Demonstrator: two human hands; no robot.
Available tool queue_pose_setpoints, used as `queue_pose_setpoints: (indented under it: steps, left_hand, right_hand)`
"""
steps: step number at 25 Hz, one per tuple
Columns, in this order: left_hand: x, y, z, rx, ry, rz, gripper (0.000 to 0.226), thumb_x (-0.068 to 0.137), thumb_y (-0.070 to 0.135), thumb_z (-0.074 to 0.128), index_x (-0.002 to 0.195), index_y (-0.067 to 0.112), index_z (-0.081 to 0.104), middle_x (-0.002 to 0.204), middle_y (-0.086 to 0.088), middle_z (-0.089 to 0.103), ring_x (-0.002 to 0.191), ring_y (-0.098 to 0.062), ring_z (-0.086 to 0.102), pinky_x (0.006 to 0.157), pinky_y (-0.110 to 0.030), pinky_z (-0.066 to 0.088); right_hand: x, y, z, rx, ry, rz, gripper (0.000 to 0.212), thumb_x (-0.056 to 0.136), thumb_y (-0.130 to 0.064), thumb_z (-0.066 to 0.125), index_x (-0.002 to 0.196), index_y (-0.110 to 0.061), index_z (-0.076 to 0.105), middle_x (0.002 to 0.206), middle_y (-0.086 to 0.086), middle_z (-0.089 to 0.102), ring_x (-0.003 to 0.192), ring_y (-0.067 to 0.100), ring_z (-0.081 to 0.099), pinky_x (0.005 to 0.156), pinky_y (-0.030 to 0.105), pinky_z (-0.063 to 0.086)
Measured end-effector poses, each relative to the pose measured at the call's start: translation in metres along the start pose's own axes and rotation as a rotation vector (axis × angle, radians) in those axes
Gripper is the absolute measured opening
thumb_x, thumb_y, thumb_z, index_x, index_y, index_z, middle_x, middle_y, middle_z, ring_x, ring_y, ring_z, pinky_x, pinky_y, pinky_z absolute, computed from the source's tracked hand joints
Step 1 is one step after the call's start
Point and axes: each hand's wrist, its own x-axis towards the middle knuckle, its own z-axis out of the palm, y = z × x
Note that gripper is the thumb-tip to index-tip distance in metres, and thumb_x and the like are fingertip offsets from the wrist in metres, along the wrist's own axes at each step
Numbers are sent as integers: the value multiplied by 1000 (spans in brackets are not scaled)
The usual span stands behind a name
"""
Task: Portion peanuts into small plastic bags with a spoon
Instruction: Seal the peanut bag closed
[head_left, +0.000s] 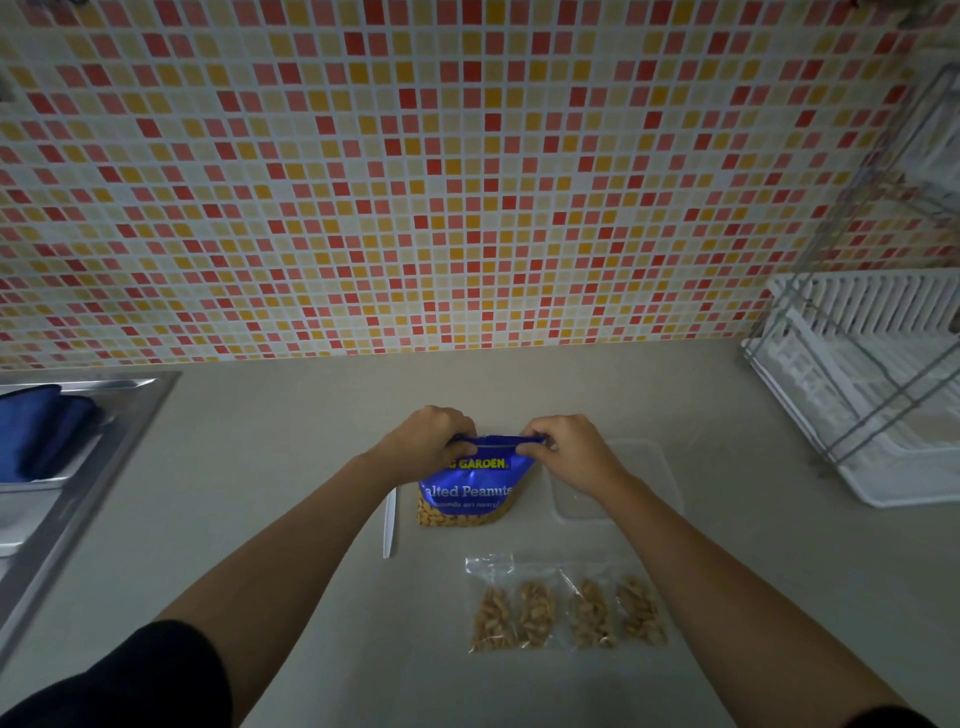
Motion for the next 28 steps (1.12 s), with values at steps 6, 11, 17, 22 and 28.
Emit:
queue_pose_setpoints:
  steps: [6,11,17,22,28]
  left_hand:
    - [7,6,-3,-28,0,-36,26,88,30,58,106,11,63,100,-7,69,86,-17,58,73,-25,43]
    - [19,26,9,-58,77,5,21,90,21,55,104,10,66,98,-8,70,88,-21,60,77,-28,43]
    - [24,33,18,-24,128,-67,21,92,16,47,101,5,64,98,-14,66,88,-28,58,75,-32,42]
    - [25,39,26,-12,159,-108,22,90,14,44,100,5,61,98,-13,62,85,-26,56,70,-32,43]
    - [26,40,25,-12,165,-111,23,92,18,45,101,6,61,96,-12,63,85,-25,58,73,-33,47]
  right_hand:
    - [4,-5,-2,-1,-32,63,15,85,-16,62,94,-7,70,87,11,70,73,14,53,58,12,34]
    - [4,-7,-3,-16,-44,68,16,86,-15,61,95,-7,70,90,14,70,74,15,52,58,19,33]
    - [4,-8,-1,-4,28,101,13,82,-14,64,91,-8,72,85,11,70,70,14,50,56,10,29]
    - [4,-9,2,4,34,120,13,83,-15,64,92,-9,72,88,11,71,73,15,52,63,19,34]
    - [2,-10,0,-3,36,129,15,82,-17,64,94,-11,71,91,8,71,75,14,53,68,23,37]
